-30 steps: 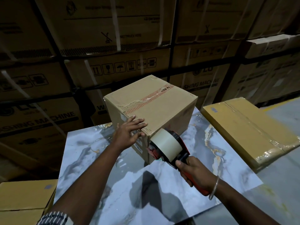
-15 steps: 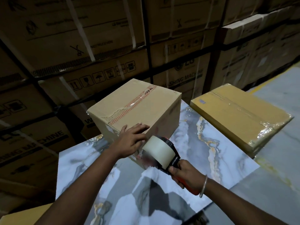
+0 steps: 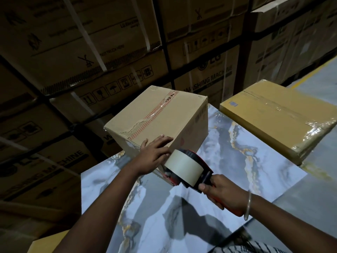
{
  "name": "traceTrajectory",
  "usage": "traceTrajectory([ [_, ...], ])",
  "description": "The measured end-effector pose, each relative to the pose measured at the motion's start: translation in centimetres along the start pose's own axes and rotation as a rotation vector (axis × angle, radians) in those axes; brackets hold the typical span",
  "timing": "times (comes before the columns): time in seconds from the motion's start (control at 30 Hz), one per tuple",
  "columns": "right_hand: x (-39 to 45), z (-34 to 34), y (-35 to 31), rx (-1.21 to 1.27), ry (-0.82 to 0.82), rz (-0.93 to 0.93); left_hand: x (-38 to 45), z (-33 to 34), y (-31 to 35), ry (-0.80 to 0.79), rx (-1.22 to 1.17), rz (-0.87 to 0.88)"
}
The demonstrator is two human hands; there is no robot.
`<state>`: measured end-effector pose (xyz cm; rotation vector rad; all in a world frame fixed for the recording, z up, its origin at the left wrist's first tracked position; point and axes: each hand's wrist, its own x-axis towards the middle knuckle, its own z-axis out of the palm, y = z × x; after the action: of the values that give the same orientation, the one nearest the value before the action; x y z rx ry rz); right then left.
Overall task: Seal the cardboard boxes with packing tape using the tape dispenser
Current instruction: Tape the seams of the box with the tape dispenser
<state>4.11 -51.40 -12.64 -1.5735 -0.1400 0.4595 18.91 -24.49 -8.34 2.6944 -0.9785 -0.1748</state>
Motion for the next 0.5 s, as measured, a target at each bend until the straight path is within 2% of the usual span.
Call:
traceTrajectory([
  [0.2, 0.4, 0.2, -0.1, -0.021, 0.020, 0.050, 0.1, -0.3, 0.4, 0.024, -0.130, -0.047],
  [0.5, 1.7, 1.0, 0.5, -0.001, 0.045, 0.124, 0.1, 0.4, 0.2, 0.064, -0.098, -0.039],
])
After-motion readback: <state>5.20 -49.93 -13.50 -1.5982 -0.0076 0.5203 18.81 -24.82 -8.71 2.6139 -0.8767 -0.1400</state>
